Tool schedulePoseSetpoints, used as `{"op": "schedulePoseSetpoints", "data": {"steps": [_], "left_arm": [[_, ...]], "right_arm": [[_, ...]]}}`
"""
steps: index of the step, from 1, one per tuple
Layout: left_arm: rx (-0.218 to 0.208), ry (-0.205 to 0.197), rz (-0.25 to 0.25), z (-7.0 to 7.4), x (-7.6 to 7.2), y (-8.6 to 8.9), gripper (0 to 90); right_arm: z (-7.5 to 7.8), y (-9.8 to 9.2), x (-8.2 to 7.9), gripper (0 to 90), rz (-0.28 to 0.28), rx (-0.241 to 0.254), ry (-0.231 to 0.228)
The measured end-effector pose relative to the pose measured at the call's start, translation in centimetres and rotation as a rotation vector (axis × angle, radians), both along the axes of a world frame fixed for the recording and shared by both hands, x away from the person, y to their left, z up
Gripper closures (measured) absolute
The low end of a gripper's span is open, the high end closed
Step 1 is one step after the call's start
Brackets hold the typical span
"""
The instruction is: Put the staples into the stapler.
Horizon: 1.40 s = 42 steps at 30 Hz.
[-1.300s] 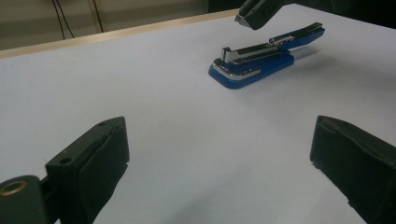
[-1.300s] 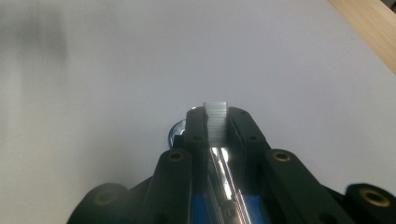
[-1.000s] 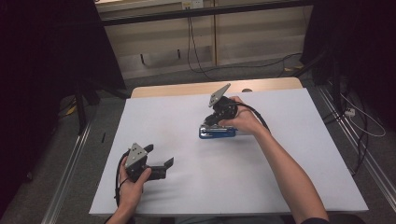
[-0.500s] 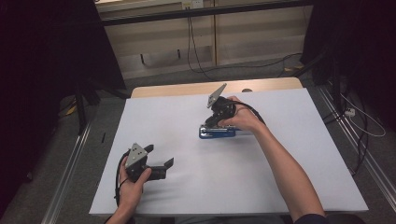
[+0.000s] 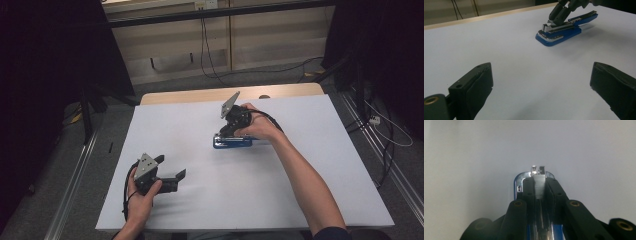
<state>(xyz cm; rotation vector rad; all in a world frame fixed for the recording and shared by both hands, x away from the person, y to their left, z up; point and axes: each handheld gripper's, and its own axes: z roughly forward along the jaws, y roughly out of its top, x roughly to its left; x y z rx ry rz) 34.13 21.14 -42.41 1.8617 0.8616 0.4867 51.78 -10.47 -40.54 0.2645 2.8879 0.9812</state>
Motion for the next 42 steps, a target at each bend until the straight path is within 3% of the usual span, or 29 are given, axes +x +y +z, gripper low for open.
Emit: {"op": "schedulePoseSetpoints", "data": {"steps": [42], "left_arm": [[-0.008, -0.002, 0.000, 0.01, 0.01, 0.04, 4.8]], "right_arm": [[-0.28, 0.57, 0.28, 79.0, 0.034, -0.014, -0.006]]}}
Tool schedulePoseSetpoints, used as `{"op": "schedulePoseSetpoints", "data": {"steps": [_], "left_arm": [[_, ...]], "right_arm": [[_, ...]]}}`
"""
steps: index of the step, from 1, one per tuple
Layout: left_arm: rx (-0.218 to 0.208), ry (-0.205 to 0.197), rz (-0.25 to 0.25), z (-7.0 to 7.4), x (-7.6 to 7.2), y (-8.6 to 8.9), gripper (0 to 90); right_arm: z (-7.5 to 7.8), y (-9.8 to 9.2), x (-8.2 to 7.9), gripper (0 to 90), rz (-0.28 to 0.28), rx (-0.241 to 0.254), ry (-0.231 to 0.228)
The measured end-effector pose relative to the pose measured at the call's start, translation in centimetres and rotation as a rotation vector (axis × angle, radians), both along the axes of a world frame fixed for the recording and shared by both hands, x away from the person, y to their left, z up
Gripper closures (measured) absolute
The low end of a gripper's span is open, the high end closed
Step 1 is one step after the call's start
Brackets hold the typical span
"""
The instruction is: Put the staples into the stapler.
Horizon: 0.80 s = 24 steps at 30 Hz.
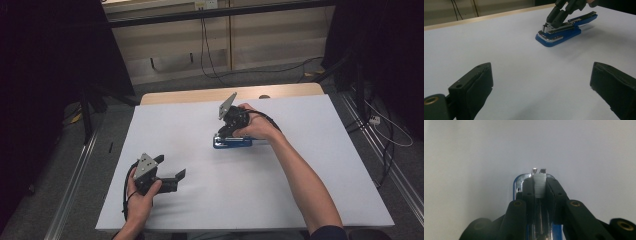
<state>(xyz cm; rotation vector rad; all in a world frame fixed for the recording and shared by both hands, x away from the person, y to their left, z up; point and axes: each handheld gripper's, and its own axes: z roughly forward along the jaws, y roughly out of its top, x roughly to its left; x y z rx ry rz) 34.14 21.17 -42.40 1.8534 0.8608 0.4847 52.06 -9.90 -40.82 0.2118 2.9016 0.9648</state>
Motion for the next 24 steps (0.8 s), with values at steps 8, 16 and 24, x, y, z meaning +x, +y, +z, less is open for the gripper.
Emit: {"op": "schedulePoseSetpoints", "data": {"steps": [8, 16, 24], "left_arm": [[0.001, 0.001, 0.002, 0.00, -0.01, 0.02, 4.8], [0.002, 0.003, 0.000, -0.03, 0.00, -0.01, 4.8], [0.003, 0.003, -0.001, -0.04, 0.02, -0.01, 4.8]], "right_arm": [[-0.05, 0.01, -0.05, 77.6, -0.019, 0.003, 0.008], [0.13, -0.21, 0.02, 75.0, -0.034, 0.010, 0.003], [0.01, -0.44, -0.08, 65.4, -0.070, 0.021, 0.010]]}}
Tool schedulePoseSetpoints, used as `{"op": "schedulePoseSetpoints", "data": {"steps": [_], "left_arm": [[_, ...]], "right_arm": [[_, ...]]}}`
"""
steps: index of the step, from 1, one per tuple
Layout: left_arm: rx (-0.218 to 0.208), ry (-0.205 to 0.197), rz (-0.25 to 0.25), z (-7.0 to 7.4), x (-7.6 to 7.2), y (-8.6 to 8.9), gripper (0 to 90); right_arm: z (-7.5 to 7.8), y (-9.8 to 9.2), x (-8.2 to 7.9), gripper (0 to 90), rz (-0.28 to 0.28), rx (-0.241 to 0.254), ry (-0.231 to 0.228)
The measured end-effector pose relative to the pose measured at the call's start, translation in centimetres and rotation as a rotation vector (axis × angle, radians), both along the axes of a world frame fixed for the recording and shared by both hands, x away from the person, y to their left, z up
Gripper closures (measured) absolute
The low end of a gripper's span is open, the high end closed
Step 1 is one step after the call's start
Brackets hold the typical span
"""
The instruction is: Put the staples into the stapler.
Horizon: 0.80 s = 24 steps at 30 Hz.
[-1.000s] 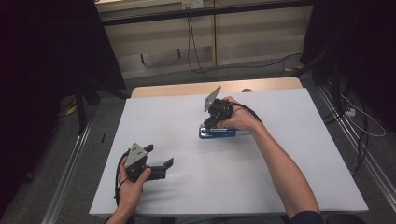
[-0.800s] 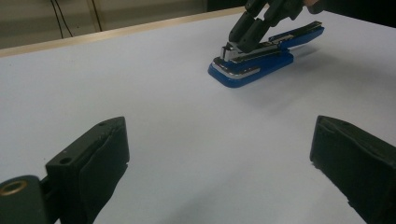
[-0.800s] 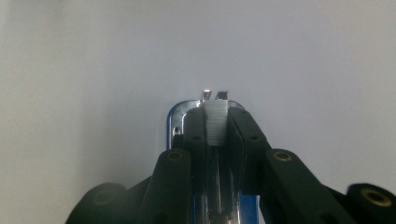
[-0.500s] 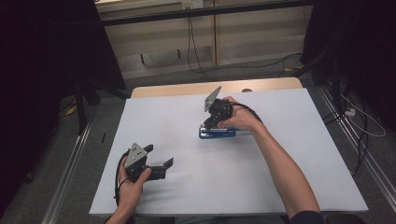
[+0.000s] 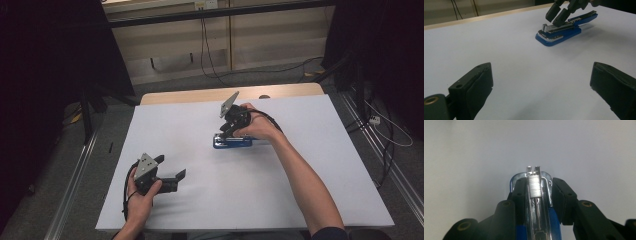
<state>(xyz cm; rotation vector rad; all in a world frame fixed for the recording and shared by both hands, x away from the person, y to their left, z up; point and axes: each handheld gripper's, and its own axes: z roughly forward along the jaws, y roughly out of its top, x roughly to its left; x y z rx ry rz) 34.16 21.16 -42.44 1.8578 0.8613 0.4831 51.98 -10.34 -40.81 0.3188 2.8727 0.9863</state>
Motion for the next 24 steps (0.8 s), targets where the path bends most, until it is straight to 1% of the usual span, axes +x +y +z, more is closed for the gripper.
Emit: {"op": "schedulePoseSetpoints", "data": {"steps": [2, 5, 10, 12, 15, 16, 20, 22, 24], "left_arm": [[-0.002, -0.001, 0.001, 0.0, 0.0, 0.0, 4.8], [0.002, 0.000, 0.001, 0.0, 0.0, 0.0, 4.7], [0.007, 0.001, 0.003, 0.0, 0.1, 0.0, 4.7], [0.009, 0.001, 0.000, 0.0, 0.0, 0.0, 4.7], [0.005, 0.001, 0.003, 0.0, 0.1, 0.0, 4.7], [0.005, 0.000, 0.003, 0.0, 0.1, 0.0, 4.7], [0.008, 0.002, 0.002, 0.0, 0.1, 0.0, 4.7], [0.007, 0.001, 0.002, 0.0, 0.0, 0.0, 4.8], [0.002, 0.000, 0.001, 0.0, 0.0, 0.0, 4.7]], "right_arm": [[0.0, 0.0, -0.1, 58.2, -0.017, 0.007, 0.001], [-0.1, -0.2, -0.2, 50.9, -0.041, 0.025, 0.011], [-0.1, -0.6, -0.5, 37.6, -0.107, 0.050, 0.015], [-0.2, -0.7, -0.6, 35.3, -0.121, 0.066, 0.015], [-0.1, -0.9, -0.8, 30.8, -0.147, 0.075, 0.017], [-0.1, -1.0, -0.9, 28.4, -0.158, 0.078, 0.010], [-0.1, -1.5, -1.0, 16.7, -0.217, 0.105, 0.010], [-0.2, -1.6, -1.1, 11.9, -0.239, 0.109, 0.005], [-0.3, -1.8, -1.3, 11.0, -0.256, 0.117, 0.002]]}}
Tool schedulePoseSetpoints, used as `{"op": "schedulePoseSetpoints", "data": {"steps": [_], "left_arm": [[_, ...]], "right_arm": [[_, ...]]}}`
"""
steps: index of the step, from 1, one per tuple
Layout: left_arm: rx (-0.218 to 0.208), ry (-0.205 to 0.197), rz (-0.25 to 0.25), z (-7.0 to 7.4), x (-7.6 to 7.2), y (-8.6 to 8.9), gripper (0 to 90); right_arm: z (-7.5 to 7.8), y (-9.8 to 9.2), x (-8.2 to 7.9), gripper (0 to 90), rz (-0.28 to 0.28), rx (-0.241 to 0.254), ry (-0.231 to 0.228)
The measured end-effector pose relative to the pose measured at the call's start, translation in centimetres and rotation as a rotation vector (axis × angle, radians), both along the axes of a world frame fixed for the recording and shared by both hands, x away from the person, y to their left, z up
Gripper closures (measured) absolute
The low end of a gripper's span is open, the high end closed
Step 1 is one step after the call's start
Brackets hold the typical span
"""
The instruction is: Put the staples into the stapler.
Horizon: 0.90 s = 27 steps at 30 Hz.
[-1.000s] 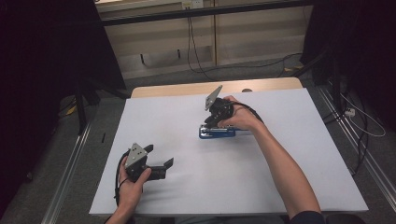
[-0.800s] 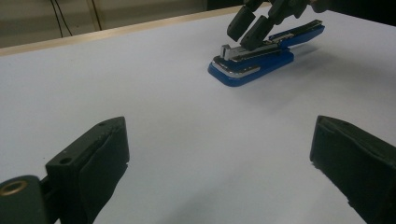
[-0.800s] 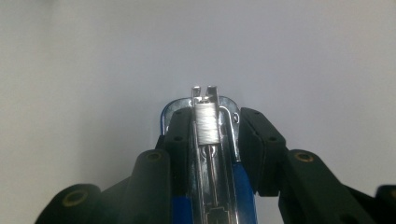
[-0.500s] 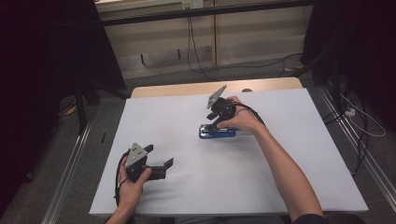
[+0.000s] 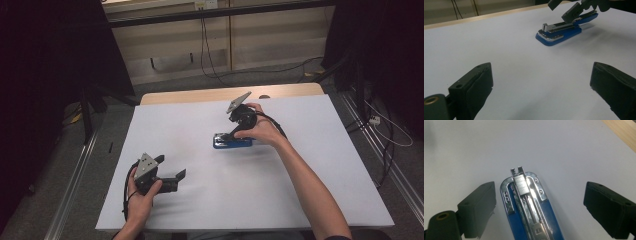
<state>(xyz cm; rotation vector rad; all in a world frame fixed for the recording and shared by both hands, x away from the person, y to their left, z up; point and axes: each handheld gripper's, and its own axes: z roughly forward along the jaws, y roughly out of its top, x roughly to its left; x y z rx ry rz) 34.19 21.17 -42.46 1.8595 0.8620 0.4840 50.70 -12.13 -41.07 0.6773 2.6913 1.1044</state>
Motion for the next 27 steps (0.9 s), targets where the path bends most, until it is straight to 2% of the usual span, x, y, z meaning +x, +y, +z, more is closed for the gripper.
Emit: {"op": "schedulePoseSetpoints", "data": {"steps": [3, 7, 11, 15, 17, 21, 27], "left_arm": [[0.000, 0.001, 0.004, 0.0, 0.0, 0.0, 4.7], [0.001, -0.001, 0.002, 0.0, 0.0, 0.0, 4.7], [0.002, 0.001, 0.002, 0.0, 0.1, -0.1, 4.7], [0.007, 0.004, 0.001, -0.1, 0.1, -0.1, 4.7], [0.009, 0.005, 0.003, -0.1, 0.1, -0.1, 4.7], [0.009, 0.006, 0.006, -0.1, 0.1, -0.1, 4.7], [0.015, 0.010, 0.008, -0.2, 0.1, -0.1, 4.7]], "right_arm": [[0.1, -0.2, -0.3, 9.2, -0.025, 0.008, 0.004], [0.2, -0.2, -0.7, 8.2, -0.064, 0.005, -0.025], [0.3, -0.2, -1.0, 5.4, -0.105, 0.044, -0.021], [0.2, -0.4, -1.4, 5.8, -0.144, 0.054, -0.033], [0.1, -0.6, -1.6, 5.8, -0.180, 0.050, -0.039], [0.1, -1.3, -2.0, 6.0, -0.228, 0.078, -0.056], [-0.2, -2.4, -2.7, 6.1, -0.256, 0.128, -0.063]]}}
